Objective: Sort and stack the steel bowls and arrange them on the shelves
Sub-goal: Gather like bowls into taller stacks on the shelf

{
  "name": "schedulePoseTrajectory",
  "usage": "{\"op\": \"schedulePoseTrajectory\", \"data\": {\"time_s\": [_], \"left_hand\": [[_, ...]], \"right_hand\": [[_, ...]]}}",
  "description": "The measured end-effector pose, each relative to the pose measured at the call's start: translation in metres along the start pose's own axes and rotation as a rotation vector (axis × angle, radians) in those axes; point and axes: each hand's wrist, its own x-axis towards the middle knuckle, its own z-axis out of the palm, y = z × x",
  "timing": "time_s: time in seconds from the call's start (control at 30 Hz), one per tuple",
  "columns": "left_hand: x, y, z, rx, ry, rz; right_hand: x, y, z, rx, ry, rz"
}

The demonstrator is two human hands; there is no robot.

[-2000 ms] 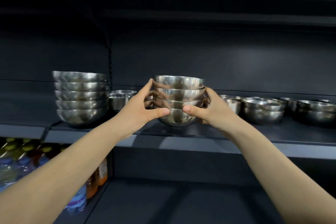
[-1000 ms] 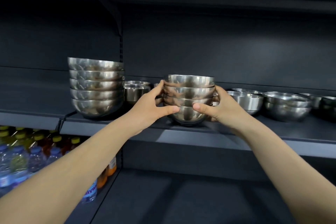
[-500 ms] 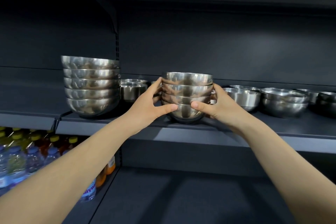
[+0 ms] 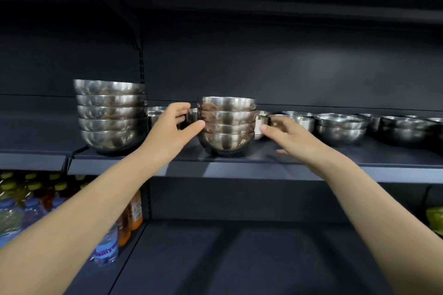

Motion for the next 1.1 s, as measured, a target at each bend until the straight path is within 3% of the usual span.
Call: {"op": "schedulePoseTrajectory", "data": {"time_s": [0.37, 0.67, 0.9, 1.1], "left_hand": [[-0.059, 0.096, 0.025, 0.356, 0.077, 0.222], [-0.079, 0.168, 0.106, 0.762, -0.270, 0.261], [-0.057, 0.191, 0.161, 1.047, -0.371, 0.257], [-0.028, 0.176, 0.193, 1.081, -0.499, 0.252]], "right_hand": [[-0.064, 0.009, -0.102, -0.388, -0.112, -0.025], [-0.105, 0.017, -0.200, -0.739, -0.132, -0.079], [-0.101, 0.038, -0.242, -0.772, -0.139, -0.034], [-0.078, 0.069, -0.252, -0.742, -0.100, -0.004]]}}
